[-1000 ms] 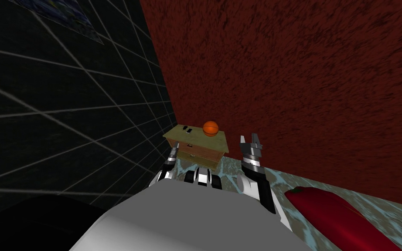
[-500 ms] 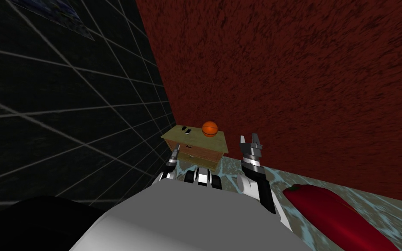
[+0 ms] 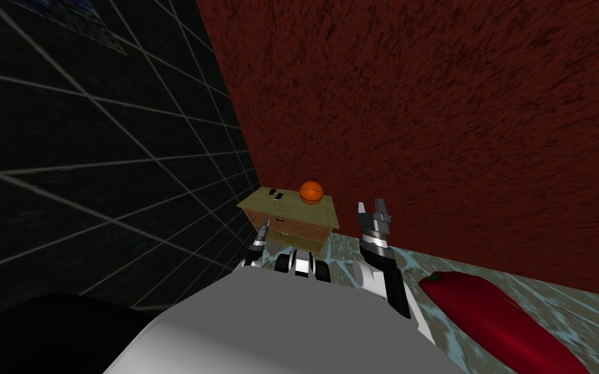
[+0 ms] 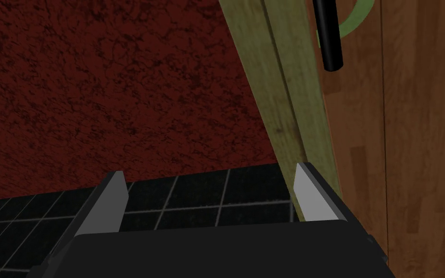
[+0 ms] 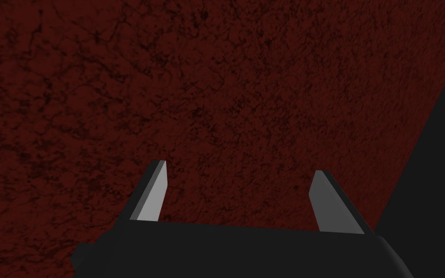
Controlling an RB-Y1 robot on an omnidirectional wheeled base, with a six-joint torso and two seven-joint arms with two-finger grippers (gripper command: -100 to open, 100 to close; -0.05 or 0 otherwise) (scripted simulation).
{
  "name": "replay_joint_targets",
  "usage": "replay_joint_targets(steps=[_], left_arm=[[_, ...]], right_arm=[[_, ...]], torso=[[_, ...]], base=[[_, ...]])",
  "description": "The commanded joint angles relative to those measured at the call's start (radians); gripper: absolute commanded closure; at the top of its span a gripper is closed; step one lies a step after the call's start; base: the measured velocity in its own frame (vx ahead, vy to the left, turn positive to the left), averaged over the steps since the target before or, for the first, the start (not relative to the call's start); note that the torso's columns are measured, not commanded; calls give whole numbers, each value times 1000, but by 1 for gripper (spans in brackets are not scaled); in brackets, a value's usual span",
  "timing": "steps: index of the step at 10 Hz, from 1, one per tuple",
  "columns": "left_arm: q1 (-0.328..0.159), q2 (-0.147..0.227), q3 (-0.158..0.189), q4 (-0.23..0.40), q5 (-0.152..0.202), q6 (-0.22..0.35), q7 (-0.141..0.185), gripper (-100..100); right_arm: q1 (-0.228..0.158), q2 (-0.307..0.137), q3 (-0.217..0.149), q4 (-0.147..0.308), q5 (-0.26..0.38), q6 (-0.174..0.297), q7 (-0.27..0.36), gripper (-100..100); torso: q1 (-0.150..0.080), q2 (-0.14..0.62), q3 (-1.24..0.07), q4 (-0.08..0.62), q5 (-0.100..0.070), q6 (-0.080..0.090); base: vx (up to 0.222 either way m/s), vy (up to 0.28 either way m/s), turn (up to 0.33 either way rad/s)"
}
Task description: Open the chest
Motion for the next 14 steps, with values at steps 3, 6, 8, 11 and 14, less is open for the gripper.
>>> replay_joint_targets(steps=[3,6,8,11,14], left_arm=[[-36,-14,-8,126,-15,-50,-2,-100],[-61,-22,-14,208,-26,-87,-2,-100],[-72,-25,-17,255,-32,-104,-2,-100],[-93,-31,-22,324,-41,-135,-2,-100],[-117,-41,-27,409,-52,-173,-4,-100]], right_arm=[[0,0,0,0,0,0,0,0],[0,0,0,0,0,0,0,0],[0,0,0,0,0,0,0,0],[0,0,0,0,0,0,0,0],[0,0,0,0,0,0,0,0]], torso=[[0,0,0,0,0,0],[0,0,0,0,0,0],[0,1,0,0,0,0],[0,0,0,0,0,0],[0,0,0,0,0,0]], base=[[16,-4,-27],[18,-4,-29],[12,-3,-18],[13,-4,-25],[25,-4,-36]])
